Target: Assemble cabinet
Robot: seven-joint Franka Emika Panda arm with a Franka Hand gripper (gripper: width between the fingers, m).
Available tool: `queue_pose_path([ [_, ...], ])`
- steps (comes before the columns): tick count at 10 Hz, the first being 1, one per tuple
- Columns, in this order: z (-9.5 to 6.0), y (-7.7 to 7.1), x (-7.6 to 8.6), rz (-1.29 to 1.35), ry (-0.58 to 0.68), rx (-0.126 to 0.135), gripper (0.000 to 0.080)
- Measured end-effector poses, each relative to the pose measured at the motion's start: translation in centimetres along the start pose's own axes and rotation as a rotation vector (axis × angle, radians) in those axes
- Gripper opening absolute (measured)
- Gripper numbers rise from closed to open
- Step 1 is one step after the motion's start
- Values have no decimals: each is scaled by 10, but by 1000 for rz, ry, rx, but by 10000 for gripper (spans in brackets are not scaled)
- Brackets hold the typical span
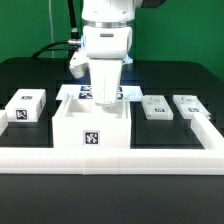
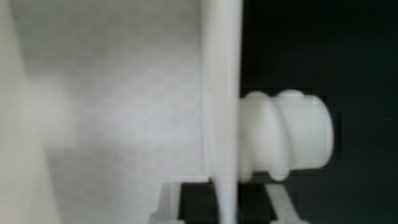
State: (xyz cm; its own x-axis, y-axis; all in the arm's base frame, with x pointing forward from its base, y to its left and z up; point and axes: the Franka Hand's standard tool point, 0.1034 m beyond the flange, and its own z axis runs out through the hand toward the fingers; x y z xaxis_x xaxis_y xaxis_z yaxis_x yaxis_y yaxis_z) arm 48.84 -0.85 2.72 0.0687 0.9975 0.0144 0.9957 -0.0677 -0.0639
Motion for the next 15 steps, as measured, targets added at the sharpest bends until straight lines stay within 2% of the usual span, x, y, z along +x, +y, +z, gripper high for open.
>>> queue_pose_path([
  [1, 0, 6, 7, 1, 4, -10, 41],
  [3, 0, 7, 20, -3, 11, -25, 41],
  [8, 0, 8, 22, -15, 12, -26, 41],
  [13, 0, 17, 68, -48, 32, -36, 40],
  [15, 1, 21, 78, -46, 37, -41, 40],
])
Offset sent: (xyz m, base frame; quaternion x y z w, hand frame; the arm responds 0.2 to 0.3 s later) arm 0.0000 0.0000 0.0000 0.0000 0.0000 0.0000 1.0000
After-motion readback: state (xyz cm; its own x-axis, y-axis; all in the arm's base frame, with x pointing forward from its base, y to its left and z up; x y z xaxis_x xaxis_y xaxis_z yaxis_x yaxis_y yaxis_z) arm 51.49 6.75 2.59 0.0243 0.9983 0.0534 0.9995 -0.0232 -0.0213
